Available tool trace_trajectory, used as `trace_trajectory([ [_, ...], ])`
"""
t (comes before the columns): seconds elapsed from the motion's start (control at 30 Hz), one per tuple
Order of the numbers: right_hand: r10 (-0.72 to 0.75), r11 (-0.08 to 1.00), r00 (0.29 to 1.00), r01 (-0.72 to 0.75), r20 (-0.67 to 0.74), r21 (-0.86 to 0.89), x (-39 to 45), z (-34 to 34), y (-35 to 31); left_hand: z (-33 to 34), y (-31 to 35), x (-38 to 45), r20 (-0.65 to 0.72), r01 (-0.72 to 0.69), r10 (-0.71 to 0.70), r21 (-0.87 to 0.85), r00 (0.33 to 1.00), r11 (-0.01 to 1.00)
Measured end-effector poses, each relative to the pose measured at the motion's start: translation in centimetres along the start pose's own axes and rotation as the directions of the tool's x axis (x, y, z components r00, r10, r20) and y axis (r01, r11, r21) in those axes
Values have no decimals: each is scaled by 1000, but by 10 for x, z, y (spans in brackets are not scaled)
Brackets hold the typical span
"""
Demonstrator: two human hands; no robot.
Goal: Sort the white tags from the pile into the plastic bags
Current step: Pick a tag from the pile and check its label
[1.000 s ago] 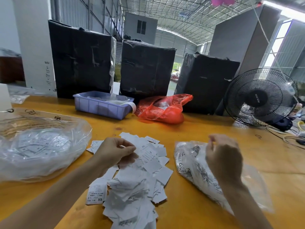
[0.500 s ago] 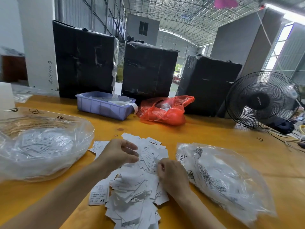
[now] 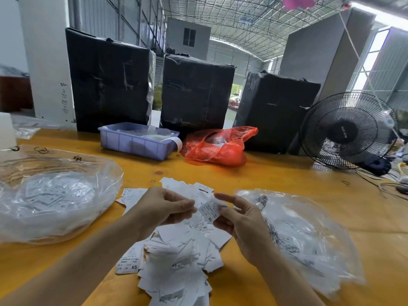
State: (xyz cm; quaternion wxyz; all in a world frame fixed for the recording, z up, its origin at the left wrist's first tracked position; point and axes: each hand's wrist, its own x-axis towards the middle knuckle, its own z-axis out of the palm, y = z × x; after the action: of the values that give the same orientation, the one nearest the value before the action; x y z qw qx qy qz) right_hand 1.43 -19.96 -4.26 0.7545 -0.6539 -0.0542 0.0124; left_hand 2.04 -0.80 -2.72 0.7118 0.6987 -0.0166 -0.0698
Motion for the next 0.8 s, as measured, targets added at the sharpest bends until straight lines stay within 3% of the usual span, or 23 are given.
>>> trace_trajectory([
  [0.17, -68, 981, 998, 68, 4, -183, -5, 7, 3, 6, 1, -4, -23, 6, -9, -114, 1000, 993],
  [0.4, -75, 953, 966, 142, 248, -267, -14, 23, 10, 21, -6, -5, -53, 61, -76, -243, 996, 968],
  [0.53, -106, 976, 982, 133, 157, -172, -14, 23, 10, 23, -7, -6, -38, 59, -72, -259, 997, 964],
  [0.67, -129, 973, 988, 142, 85, -182, -11, 18, 9, 22, -10, -4, -34, 42, -51, -241, 998, 970],
  [0.8, -210, 927, 976, 215, 49, -308, -8, 13, 8, 14, -9, -2, 16, -17, 17, 19, 1000, 1000],
])
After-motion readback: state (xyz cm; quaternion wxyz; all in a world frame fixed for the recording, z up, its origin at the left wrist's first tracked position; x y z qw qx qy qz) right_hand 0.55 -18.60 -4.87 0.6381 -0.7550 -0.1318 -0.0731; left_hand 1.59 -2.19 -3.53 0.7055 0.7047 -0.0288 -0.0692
